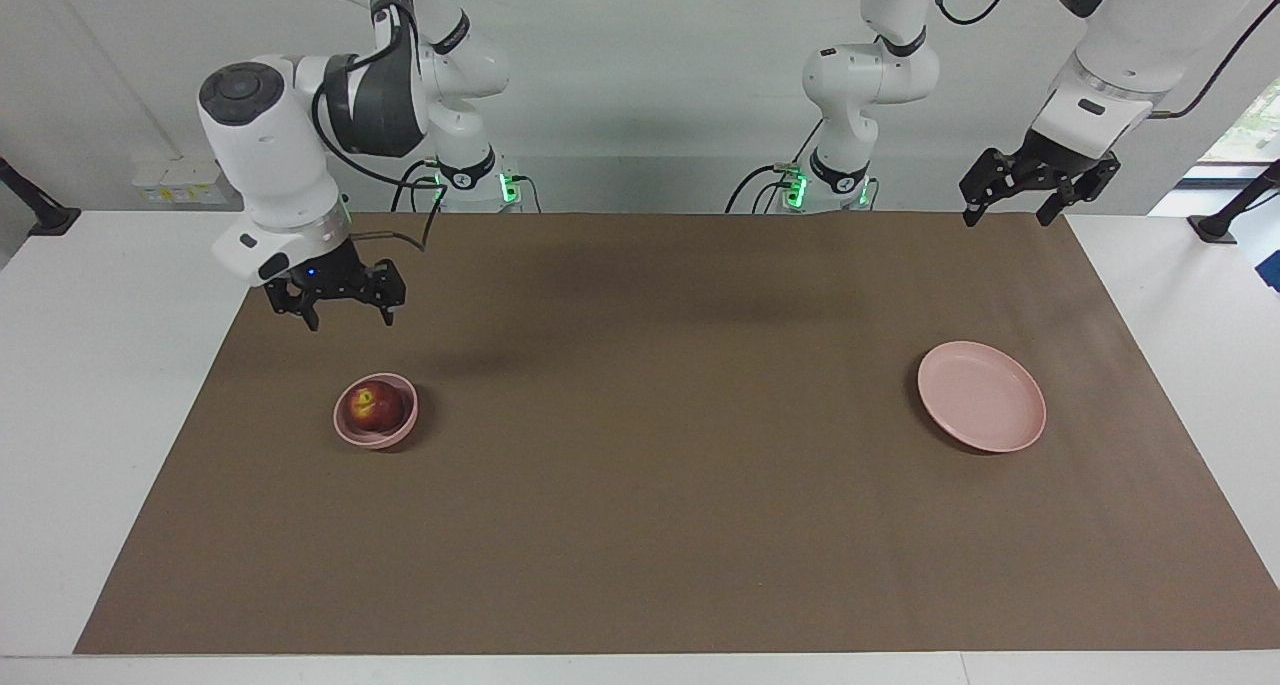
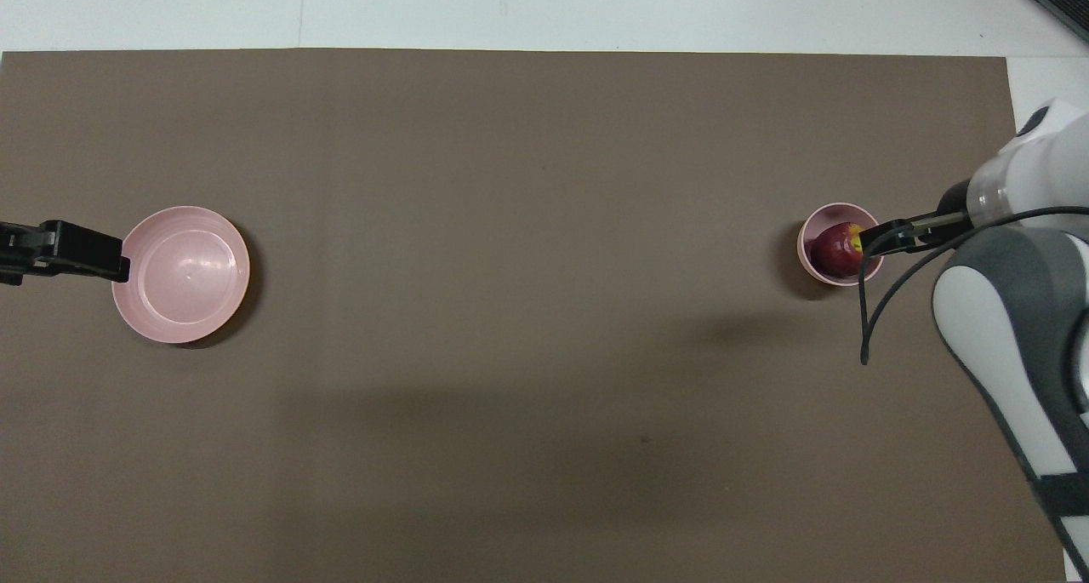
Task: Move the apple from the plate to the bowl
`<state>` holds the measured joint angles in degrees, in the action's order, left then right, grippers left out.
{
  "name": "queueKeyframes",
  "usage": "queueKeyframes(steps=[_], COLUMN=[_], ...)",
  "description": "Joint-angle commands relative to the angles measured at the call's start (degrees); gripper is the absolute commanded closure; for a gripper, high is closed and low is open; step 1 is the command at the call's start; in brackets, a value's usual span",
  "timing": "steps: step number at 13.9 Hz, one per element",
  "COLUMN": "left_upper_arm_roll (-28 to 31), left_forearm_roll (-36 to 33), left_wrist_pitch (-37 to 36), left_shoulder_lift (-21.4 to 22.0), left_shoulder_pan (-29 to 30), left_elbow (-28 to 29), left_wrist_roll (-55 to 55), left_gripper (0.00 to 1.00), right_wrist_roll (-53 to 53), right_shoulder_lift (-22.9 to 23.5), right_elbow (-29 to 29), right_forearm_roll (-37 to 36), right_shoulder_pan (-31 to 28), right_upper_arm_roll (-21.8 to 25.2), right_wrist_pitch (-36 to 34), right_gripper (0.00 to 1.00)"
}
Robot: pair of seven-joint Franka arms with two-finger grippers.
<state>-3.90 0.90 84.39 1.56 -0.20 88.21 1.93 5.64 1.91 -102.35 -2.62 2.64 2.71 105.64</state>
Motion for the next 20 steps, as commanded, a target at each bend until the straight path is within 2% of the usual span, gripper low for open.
queueKeyframes(steps=[1, 8, 12, 17, 20], left_upper_arm_roll=[-0.23, -0.23, -0.23, -0.23, -0.23], left_forearm_roll=[0.77, 0.77, 0.77, 0.77, 0.77], left_wrist_pitch=[-0.45, -0.45, -0.45, -0.45, -0.45], left_shoulder_lift=[-0.33, -0.33, -0.33, -0.33, -0.33], left_shoulder_pan=[0.73, 0.73, 0.73, 0.73, 0.73], left_elbow=[-0.85, -0.85, -0.85, -0.85, -0.85], left_wrist_roll=[0.35, 0.35, 0.35, 0.35, 0.35], left_gripper=[0.0, 0.0, 0.0, 0.0, 0.0], right_wrist_roll=[-1.25, -8.97, -11.09, -9.86, -5.93], right_shoulder_lift=[-3.65, -8.32, -9.73, -9.38, -9.2], right_elbow=[-0.13, -0.22, 0.57, 10.75, 13.14], right_forearm_roll=[2.18, 2.27, 2.19, 2.19, 1.39], right_shoulder_pan=[-0.53, 0.44, 0.35, -0.62, -0.71], right_upper_arm_roll=[0.1, -0.95, -2.98, -0.44, 2.37], right_wrist_pitch=[-2.98, -10.54, -10.55, -18.96, -21.09], right_gripper=[0.0, 0.0, 0.0, 0.0, 0.0])
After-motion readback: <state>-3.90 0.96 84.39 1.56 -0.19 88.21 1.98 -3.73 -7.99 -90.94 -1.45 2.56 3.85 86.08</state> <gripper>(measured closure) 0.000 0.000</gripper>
